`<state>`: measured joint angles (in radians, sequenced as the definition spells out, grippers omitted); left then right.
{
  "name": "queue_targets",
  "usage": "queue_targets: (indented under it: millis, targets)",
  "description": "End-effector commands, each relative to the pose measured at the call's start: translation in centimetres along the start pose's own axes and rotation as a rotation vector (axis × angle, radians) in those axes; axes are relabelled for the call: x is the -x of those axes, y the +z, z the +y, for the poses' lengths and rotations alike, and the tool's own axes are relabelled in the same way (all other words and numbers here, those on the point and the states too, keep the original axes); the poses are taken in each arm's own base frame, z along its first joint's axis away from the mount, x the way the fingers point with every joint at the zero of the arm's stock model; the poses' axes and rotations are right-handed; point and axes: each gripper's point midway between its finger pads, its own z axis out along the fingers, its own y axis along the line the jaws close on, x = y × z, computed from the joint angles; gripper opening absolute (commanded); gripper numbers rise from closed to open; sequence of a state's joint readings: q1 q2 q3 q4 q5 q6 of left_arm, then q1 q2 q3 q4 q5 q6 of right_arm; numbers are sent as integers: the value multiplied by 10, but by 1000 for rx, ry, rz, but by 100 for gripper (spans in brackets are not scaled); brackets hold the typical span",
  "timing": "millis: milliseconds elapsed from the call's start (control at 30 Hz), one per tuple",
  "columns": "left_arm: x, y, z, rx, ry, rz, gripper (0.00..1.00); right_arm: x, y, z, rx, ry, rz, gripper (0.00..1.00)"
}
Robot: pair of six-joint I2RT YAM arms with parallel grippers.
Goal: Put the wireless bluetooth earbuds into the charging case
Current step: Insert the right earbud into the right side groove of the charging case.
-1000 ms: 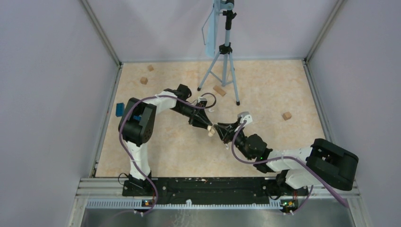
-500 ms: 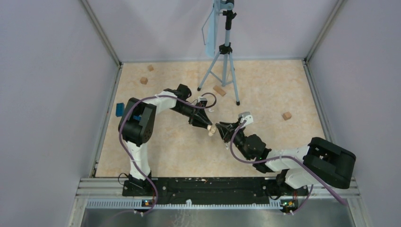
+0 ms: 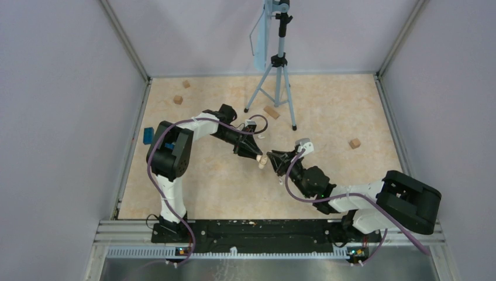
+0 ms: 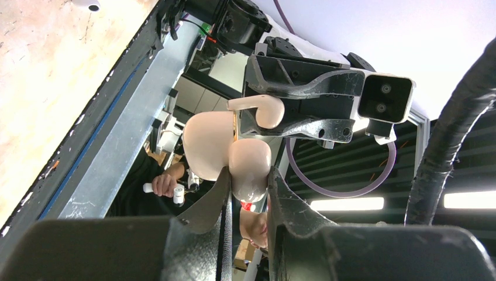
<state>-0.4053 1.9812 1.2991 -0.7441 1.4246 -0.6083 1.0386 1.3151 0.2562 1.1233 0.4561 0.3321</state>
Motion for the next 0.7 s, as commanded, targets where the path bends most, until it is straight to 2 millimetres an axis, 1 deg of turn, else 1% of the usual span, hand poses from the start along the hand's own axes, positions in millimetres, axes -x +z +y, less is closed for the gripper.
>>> queue_targets:
  millis: [0, 133, 267, 667]
  targets:
    - [-11, -3, -14, -34, 36, 19, 0, 36, 7, 19, 41, 39, -106, 5]
    - [-11, -3, -13, -34, 33, 19, 0, 42, 9, 22, 50, 36, -119, 5]
    - [-11, -3, -13, -35, 31, 19, 0, 42, 11, 26, 67, 37, -117, 5]
    - [-12, -2, -12, -33, 36, 20, 0, 49, 13, 25, 53, 32, -139, 5]
